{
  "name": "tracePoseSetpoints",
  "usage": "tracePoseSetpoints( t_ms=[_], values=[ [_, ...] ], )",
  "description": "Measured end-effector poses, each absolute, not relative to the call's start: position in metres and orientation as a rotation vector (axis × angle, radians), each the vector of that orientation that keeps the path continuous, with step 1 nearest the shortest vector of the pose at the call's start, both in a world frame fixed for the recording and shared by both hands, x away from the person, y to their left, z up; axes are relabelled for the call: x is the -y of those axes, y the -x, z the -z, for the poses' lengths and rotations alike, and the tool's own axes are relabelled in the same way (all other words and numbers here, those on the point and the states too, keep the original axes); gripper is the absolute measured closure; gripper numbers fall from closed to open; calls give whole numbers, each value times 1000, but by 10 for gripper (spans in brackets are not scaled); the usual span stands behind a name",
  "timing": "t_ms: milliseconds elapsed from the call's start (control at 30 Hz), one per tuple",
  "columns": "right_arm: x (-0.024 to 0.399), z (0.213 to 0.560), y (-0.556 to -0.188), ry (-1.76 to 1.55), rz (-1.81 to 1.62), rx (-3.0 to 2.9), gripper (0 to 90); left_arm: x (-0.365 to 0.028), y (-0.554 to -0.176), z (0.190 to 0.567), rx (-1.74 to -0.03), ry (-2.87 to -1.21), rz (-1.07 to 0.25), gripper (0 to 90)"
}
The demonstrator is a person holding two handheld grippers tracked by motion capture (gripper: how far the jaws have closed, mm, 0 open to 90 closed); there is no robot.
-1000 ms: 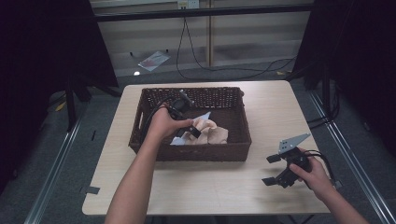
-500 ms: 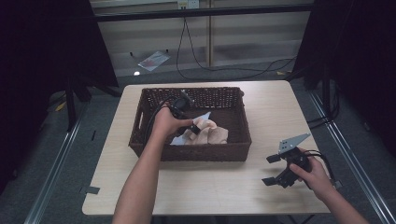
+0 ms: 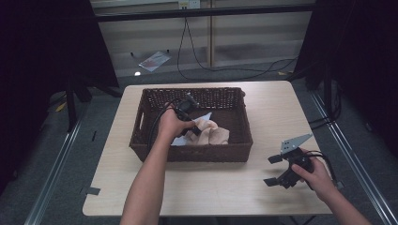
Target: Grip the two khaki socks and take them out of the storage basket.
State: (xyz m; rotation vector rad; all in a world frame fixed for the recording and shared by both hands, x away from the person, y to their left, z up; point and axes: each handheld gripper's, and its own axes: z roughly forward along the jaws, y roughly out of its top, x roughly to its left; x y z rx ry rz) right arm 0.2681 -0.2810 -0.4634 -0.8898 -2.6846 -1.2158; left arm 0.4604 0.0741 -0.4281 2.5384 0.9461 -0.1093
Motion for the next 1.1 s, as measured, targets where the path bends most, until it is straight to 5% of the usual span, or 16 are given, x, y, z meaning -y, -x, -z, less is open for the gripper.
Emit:
tracePoseSetpoints(
  t_ms=[167,1100],
  values=[
    [281,463,-268,891,1219,2681,18,-75,-458,417,-970,-2560,128,832],
    [281,463,-268,897,1208,2684,18,-100,-432,345,-976,-2471,279,841]
  ],
)
